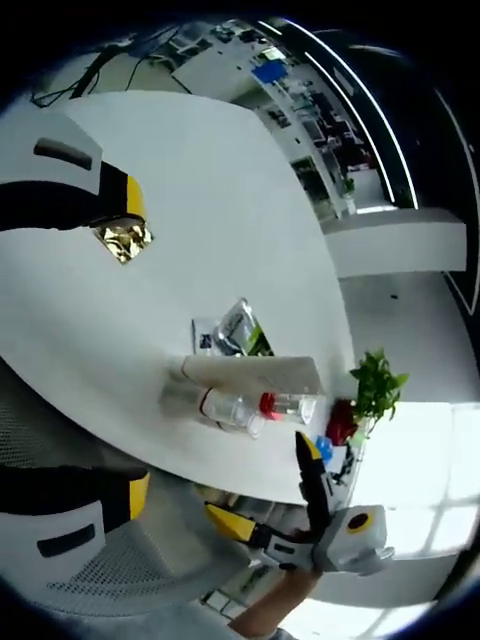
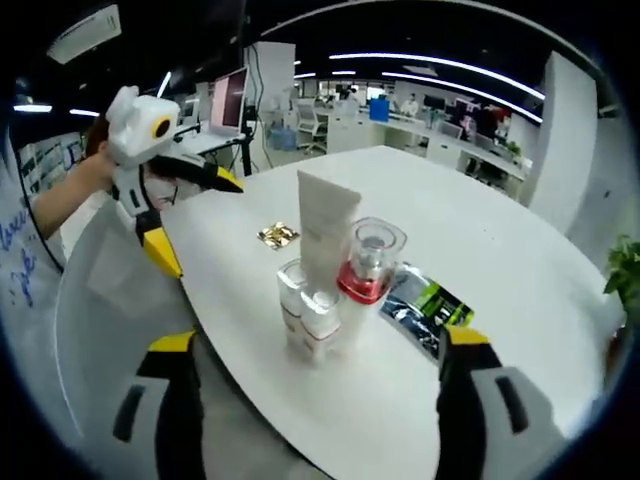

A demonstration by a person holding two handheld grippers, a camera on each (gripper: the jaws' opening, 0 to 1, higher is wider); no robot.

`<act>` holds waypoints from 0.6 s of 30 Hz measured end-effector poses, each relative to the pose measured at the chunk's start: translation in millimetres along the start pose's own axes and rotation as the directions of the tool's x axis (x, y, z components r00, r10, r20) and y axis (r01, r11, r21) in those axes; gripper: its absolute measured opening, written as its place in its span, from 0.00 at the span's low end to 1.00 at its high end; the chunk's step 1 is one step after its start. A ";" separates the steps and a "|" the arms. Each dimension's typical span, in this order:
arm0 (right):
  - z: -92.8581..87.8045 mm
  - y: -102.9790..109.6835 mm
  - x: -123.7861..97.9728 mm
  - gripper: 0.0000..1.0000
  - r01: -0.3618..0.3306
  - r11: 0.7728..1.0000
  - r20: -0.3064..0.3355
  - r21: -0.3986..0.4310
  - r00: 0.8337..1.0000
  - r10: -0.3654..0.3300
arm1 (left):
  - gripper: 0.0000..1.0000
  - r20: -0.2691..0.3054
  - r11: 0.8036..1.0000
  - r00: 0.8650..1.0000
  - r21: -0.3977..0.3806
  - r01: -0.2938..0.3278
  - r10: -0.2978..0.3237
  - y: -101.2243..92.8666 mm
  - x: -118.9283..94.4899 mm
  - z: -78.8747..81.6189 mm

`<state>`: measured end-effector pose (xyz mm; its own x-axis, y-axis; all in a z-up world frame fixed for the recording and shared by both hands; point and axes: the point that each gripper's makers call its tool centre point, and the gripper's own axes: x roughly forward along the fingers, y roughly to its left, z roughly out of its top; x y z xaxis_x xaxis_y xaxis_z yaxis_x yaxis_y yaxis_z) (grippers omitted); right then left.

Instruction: Arrange the skincare products in the storage area until every visible bottle or jar stands upright without overlapping.

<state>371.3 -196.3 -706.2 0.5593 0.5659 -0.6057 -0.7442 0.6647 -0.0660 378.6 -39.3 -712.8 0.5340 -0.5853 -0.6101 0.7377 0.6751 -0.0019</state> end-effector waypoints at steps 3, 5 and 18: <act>0.6 -3.5 0.7 1.00 0.005 1.000 -0.001 0.005 1.000 -0.005 | 0.97 -0.003 1.000 1.000 0.003 -0.004 0.004 2.7 -0.8 -0.8; 0.9 -6.9 1.9 1.00 0.009 1.000 0.000 0.008 1.000 -0.009 | 0.97 -0.004 1.000 1.000 0.003 -0.005 0.005 4.4 -1.5 -1.1; -9.1 -19.1 7.0 1.00 -0.007 1.000 -0.054 -0.008 0.999 0.006 | 0.97 -0.013 1.000 1.000 -0.006 -0.014 0.013 15.6 0.5 -4.2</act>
<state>386.2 -209.4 -716.4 0.5342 0.5431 -0.6478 -0.7506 0.6572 -0.0681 388.7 -27.2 -716.5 0.5383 -0.5700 -0.6207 0.7280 0.6856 0.0017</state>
